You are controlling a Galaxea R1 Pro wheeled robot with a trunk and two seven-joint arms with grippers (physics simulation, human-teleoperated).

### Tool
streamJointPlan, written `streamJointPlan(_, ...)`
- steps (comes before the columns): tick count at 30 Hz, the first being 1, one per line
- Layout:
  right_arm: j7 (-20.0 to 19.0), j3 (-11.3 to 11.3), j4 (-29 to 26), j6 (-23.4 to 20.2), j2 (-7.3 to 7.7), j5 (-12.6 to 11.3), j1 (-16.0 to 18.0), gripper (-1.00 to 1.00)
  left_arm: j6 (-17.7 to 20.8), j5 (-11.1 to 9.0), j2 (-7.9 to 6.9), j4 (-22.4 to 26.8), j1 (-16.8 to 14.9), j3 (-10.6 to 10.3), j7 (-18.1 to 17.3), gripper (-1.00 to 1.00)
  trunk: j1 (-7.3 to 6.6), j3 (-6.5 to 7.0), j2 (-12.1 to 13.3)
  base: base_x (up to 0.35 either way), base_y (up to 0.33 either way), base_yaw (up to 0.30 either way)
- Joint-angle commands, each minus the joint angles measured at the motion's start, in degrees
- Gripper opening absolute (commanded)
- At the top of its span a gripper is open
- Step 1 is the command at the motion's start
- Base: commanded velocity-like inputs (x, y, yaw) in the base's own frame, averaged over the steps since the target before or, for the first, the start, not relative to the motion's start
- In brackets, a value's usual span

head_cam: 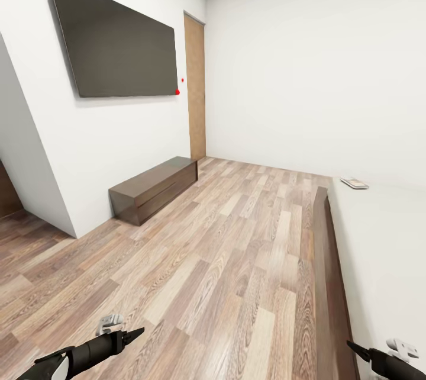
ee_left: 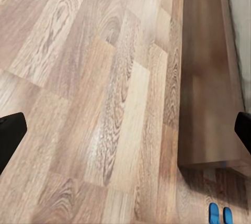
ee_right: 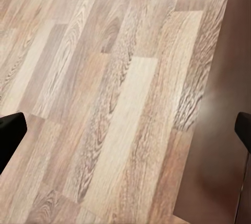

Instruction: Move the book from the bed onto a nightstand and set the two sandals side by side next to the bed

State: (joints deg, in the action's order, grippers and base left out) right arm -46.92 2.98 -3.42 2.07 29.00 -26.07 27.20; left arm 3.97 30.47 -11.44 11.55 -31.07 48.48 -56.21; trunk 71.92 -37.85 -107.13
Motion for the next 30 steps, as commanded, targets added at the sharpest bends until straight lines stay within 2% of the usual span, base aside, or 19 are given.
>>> streamJointPlan(1, -0.2, 0.3, 0.1, 0.2, 0.01, 0.3, 0.0, 1.0, 0.4, 0.4, 0.02, 0.1, 0.0, 0.5, -0.3, 1.0, -0.23, 0.13, 0.4, 0.0, 0.0, 0.0)
streamJointPlan(30, -0.2, 0.3, 0.1, 0.2, 0.01, 0.4, 0.0, 1.0, 0.4, 0.4, 0.11, 0.1, 0.0, 0.5, -0.3, 1.0, -6.6, 5.33, 12.0, 0.0, 0.0, 0.0)
